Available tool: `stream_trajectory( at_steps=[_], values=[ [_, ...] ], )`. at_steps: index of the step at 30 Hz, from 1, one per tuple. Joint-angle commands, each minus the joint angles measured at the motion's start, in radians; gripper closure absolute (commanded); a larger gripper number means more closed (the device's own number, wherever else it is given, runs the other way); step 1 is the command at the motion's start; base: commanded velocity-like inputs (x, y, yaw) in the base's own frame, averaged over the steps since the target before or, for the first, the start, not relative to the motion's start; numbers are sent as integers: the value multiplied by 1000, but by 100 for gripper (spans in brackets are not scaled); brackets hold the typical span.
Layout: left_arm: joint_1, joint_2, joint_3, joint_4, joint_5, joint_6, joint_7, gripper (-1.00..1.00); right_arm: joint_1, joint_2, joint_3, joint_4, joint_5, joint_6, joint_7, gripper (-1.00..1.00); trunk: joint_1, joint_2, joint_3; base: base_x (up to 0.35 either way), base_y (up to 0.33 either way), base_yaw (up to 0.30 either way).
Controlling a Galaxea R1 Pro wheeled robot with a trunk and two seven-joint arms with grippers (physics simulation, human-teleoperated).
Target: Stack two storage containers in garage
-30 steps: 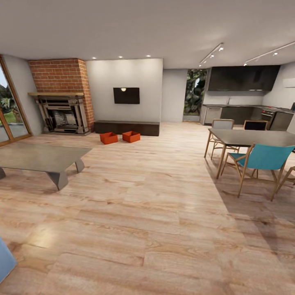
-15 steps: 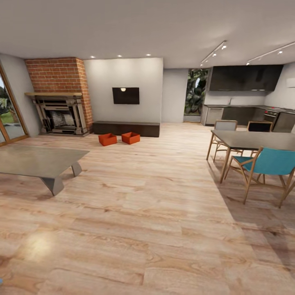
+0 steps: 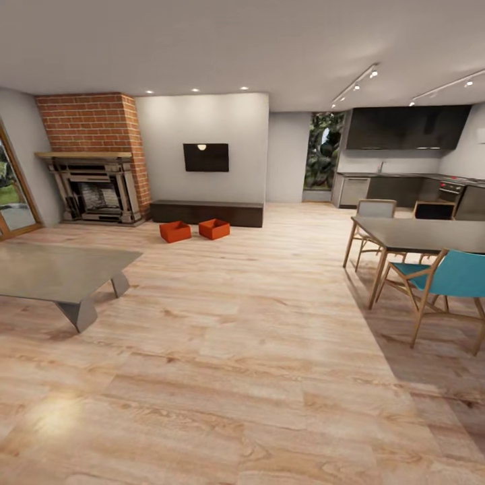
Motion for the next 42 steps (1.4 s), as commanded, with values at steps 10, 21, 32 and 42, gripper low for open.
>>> stream_trajectory(
  at_steps=[10,21,32,42],
  values=[
    [0,0,1,-1,2,5,1,-100,-1,1,8,3,-9,-5,-1,-100,1,0,-1,320,0,0],
    [0,0,1,-1,2,4,1,-100,-1,1,8,4,-12,-6,-1,-100,1,0,-1,320,0,0],
    [0,0,1,-1,2,4,1,-100,-1,1,8,3,-12,-5,-1,-100,1,0,-1,320,0,0],
    [0,1,1,-1,2,5,0,-100,-1,1,8,4,-11,-5,-1,-100,1,0,-1,320,0,0]
  ],
)
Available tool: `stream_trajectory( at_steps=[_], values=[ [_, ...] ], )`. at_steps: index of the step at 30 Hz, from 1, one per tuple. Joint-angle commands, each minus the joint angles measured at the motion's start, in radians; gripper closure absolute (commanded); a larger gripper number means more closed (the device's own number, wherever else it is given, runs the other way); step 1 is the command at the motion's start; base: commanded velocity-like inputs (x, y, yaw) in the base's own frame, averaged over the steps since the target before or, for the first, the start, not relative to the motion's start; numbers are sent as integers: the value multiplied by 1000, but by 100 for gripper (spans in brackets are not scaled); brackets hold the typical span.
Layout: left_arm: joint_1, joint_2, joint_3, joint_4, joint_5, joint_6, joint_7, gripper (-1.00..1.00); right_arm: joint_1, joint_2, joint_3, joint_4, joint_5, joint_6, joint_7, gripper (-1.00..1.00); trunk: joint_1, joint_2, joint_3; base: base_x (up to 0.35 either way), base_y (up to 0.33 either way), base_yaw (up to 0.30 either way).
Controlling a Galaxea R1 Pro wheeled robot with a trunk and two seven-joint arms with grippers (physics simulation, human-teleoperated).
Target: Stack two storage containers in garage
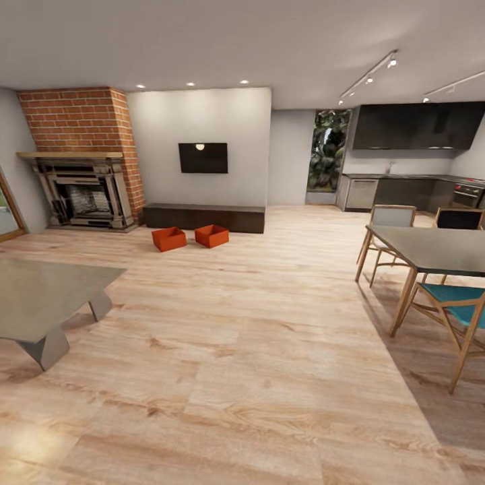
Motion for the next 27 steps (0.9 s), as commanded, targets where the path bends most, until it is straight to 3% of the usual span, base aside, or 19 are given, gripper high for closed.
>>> stream_trajectory(
  at_steps=[1,27],
  values=[
    [0,0,1,-2,2,4,1,-100,-1,1,8,3,-8,-6,-1,-100,1,0,-1,320,0,0],
    [0,0,1,-2,2,2,2,-100,-1,1,8,3,-9,-6,-1,-100,1,0,-1,320,-14,0]
  ],
)
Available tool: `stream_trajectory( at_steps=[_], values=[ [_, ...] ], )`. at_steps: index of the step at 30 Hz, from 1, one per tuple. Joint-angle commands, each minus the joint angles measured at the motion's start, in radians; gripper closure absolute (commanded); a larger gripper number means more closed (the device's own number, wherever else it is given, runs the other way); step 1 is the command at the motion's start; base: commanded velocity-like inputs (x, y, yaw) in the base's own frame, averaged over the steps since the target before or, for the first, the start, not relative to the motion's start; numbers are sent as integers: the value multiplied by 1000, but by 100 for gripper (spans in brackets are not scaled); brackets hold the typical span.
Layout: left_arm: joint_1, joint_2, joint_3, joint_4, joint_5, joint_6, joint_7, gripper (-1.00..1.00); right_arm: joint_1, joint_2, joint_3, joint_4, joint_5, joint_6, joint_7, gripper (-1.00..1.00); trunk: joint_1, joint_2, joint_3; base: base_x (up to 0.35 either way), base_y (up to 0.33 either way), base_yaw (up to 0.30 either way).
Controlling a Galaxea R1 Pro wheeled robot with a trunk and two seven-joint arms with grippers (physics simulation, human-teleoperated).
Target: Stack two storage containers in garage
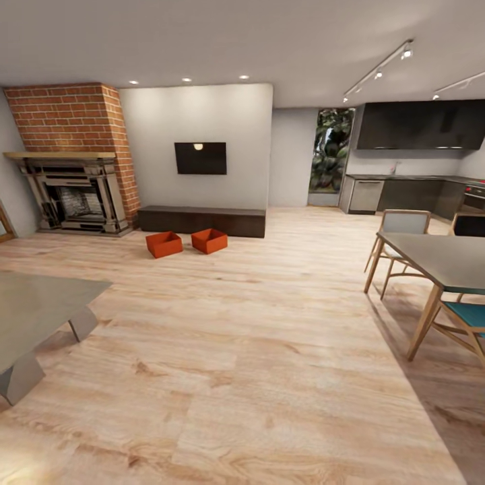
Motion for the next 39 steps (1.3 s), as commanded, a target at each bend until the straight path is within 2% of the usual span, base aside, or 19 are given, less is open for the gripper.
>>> stream_trajectory(
  at_steps=[1,39],
  values=[
    [0,0,1,-2,2,3,1,-100,-1,1,8,3,-8,-5,-1,-100,1,0,-1,320,-70,0],
    [0,0,1,-2,2,5,1,-100,-1,1,8,4,-8,-7,-1,-100,1,0,-1,320,-75,0]
  ],
)
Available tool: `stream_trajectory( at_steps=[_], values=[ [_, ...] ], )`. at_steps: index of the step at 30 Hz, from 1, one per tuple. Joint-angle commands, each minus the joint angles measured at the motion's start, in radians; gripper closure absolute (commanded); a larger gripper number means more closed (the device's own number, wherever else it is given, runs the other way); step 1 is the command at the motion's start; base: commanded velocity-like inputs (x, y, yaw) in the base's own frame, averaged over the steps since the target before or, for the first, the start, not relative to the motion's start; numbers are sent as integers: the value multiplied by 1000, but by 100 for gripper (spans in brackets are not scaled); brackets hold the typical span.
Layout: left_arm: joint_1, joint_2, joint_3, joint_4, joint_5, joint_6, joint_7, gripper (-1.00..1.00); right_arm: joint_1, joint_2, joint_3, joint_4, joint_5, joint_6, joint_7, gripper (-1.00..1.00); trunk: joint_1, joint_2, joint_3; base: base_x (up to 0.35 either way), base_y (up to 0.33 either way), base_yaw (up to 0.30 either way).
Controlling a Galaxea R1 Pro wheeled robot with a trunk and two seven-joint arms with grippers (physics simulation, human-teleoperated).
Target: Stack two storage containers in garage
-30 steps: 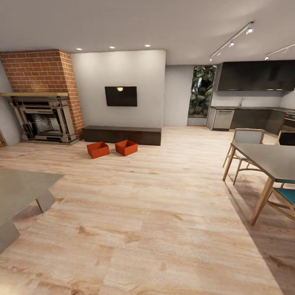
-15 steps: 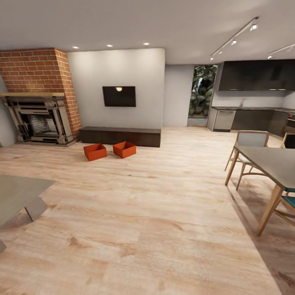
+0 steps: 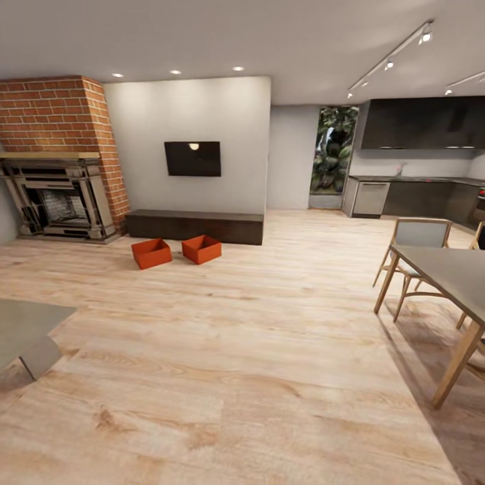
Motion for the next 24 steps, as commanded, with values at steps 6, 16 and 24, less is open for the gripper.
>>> stream_trajectory(
  at_steps=[6,16,24],
  values=[
    [0,0,1,-2,2,3,1,-100,-1,1,8,3,-8,-6,-1,-100,1,0,-1,320,-75,0],
    [0,0,1,-2,2,3,1,-100,-2,1,8,3,-8,-6,-1,-100,1,0,-1,320,-75,0],
    [0,1,1,-2,2,3,1,-100,-2,1,8,3,-8,-6,-1,-100,1,0,-1,320,-18,0]
  ],
)
